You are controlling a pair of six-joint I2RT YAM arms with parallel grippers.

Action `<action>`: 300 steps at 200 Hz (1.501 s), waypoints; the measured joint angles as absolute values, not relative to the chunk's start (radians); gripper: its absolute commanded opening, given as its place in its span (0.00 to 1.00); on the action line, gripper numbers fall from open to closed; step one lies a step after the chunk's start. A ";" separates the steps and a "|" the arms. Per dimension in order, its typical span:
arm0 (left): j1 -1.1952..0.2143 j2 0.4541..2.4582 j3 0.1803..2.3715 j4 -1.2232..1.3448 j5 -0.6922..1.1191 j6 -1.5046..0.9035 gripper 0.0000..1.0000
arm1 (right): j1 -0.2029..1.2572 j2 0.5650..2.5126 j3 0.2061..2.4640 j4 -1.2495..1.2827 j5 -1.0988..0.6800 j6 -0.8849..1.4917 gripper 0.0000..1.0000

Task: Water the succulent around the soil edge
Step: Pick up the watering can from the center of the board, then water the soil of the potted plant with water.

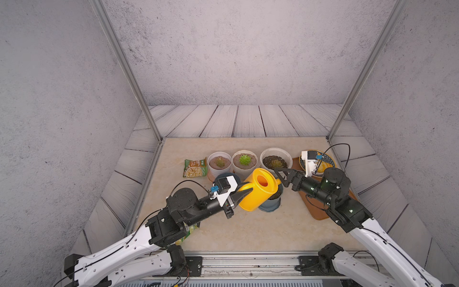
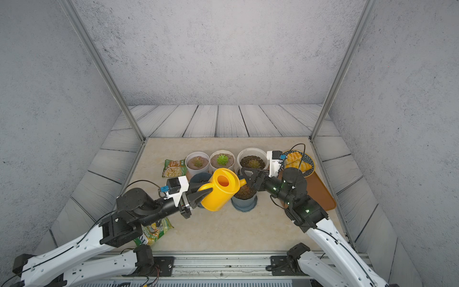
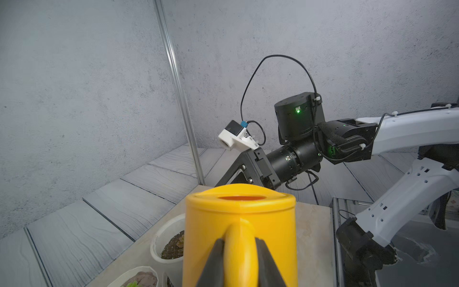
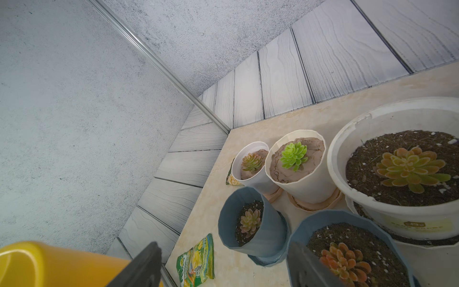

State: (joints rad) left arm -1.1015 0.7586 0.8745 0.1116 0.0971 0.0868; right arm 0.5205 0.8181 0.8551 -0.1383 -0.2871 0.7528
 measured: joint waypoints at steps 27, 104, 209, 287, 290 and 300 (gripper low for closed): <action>-1.102 0.744 0.861 0.169 0.095 0.090 0.00 | 0.538 0.837 0.894 -0.158 -0.286 0.751 0.83; -1.100 0.626 0.830 0.353 0.055 0.105 0.00 | 0.601 0.899 0.941 -0.270 -0.274 0.738 0.85; -1.100 0.306 0.680 0.160 -0.146 0.054 0.00 | 0.601 0.761 1.067 -0.369 -0.228 0.366 1.00; -1.100 0.326 0.725 -0.136 -0.358 -0.022 0.00 | 0.601 0.591 0.567 -0.141 -0.123 0.303 1.00; -1.100 0.330 0.728 -0.147 -0.364 -0.026 0.00 | 0.601 0.590 0.556 -0.132 -0.123 0.303 1.00; -1.100 0.344 0.736 -0.176 -0.375 -0.036 0.00 | 0.601 0.584 0.518 -0.104 -0.123 0.307 1.00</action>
